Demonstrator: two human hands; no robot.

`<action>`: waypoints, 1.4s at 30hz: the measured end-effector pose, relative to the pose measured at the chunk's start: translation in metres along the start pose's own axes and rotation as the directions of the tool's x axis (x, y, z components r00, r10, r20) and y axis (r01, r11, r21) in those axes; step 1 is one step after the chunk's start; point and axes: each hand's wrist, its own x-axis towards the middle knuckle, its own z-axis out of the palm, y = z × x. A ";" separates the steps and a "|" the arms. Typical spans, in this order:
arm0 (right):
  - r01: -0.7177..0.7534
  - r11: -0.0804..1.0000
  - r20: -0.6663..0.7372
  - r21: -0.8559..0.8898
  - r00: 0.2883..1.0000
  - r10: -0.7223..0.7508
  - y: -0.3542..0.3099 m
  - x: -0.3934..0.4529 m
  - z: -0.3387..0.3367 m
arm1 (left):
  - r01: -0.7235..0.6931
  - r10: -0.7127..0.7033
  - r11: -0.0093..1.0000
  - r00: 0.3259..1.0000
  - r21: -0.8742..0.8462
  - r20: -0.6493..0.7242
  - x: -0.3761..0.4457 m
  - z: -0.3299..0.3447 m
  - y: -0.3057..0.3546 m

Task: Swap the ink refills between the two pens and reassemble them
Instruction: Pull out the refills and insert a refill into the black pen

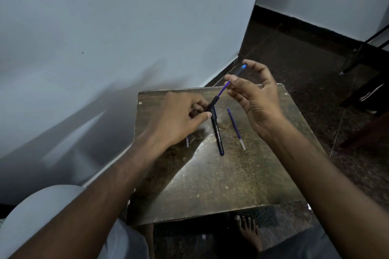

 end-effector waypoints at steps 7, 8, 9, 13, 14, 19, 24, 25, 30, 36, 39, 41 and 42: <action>0.042 0.999 0.002 0.003 0.999 -0.042 -0.006 -0.003 -0.002 | -0.011 0.011 1.000 1.000 0.026 0.010 0.001 0.001 0.001; 0.046 0.999 0.015 -0.007 0.999 -0.046 -0.005 -0.003 -0.003 | -0.013 0.013 1.000 1.000 0.026 0.009 0.001 0.000 0.000; 0.051 0.999 0.027 -0.019 0.998 -0.051 -0.005 -0.003 -0.003 | -0.014 0.014 1.000 1.000 0.027 0.008 0.001 0.000 0.000; 0.091 0.993 0.065 -0.076 0.994 -0.086 -0.004 -0.004 -0.004 | -0.020 0.020 0.999 1.000 0.032 0.001 0.001 0.000 -0.001; 0.103 0.990 0.078 -0.100 0.992 -0.095 -0.003 -0.004 -0.004 | -0.022 0.022 0.999 1.000 0.031 -0.002 0.001 0.000 -0.001; 0.162 0.960 0.141 -0.228 0.981 -0.132 0.000 -0.006 -0.004 | -0.019 0.019 0.999 1.000 0.030 -0.007 0.001 0.000 0.000; 0.185 0.923 0.217 -0.338 0.969 -0.115 0.001 -0.008 -0.002 | 0.018 -0.017 1.000 1.000 0.014 -0.021 0.001 -0.001 0.000; 0.180 0.922 0.219 -0.344 0.970 -0.108 0.002 -0.009 -0.001 | 0.021 -0.021 1.000 1.000 0.018 -0.021 0.001 -0.002 0.000; 0.168 0.935 0.183 -0.313 0.976 -0.114 0.002 -0.005 -0.003 | 0.016 -0.016 0.999 1.000 0.038 -0.009 -0.001 -0.003 0.003; 0.176 0.925 0.203 -0.336 0.973 -0.112 0.006 -0.002 -0.005 | 0.025 -0.024 0.999 0.999 0.041 -0.035 -0.001 -0.003 0.007; 0.175 0.918 0.156 -0.356 0.980 -0.126 0.008 0.000 -0.008 | 0.023 -0.021 0.999 0.999 0.045 -0.028 -0.003 -0.001 0.010; 0.172 0.915 0.143 -0.364 0.981 -0.127 0.008 0.000 -0.008 | 0.025 -0.024 0.999 0.999 0.036 -0.024 -0.003 0.001 0.011; 0.157 0.924 0.151 -0.350 0.982 -0.110 0.008 0.000 -0.008 | 0.027 -0.026 0.999 0.999 0.028 -0.025 -0.002 0.001 0.011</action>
